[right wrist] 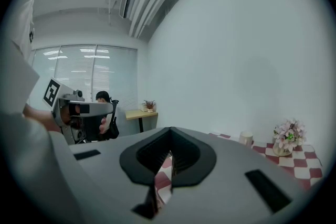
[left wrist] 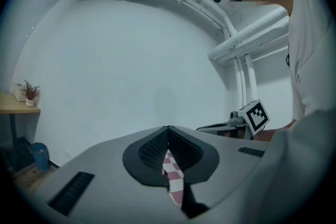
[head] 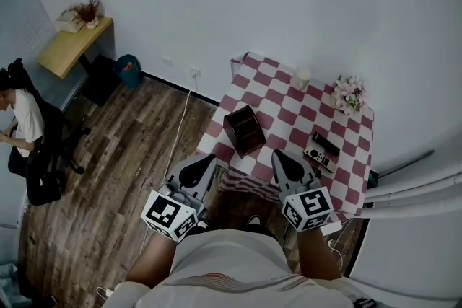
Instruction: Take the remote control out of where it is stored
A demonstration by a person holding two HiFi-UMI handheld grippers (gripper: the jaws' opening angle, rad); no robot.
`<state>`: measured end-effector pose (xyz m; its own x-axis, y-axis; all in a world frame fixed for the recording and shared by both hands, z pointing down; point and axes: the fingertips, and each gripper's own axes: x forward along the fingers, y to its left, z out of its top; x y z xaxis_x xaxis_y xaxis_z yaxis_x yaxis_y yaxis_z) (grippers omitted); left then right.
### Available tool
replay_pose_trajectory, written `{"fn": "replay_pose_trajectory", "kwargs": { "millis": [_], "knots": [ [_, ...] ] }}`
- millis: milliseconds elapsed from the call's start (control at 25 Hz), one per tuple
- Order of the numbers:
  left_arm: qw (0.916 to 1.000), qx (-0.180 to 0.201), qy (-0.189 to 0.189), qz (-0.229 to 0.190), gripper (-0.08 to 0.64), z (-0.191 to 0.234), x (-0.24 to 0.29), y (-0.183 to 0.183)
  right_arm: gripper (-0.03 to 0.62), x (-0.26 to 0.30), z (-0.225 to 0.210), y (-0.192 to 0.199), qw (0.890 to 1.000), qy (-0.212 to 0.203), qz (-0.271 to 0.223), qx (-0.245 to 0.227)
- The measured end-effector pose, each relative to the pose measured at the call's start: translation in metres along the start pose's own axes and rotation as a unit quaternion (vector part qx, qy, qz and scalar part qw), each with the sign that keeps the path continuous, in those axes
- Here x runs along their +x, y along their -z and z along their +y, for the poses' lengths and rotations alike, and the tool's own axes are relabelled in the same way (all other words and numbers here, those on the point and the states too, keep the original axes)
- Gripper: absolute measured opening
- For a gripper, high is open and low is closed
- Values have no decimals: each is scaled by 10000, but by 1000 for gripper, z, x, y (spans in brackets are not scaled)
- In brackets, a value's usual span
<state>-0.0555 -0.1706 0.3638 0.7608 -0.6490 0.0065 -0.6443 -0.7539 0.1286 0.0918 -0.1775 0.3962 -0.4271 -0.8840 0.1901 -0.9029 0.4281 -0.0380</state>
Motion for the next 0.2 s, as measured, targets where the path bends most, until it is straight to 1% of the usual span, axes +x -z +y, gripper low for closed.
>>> {"fn": "replay_pose_trajectory", "kwargs": {
  "millis": [200],
  "knots": [
    [10000,-7,6,37,8,-2,2,1,14,-1,-1,2,10000,-12,19,6]
  ]
}}
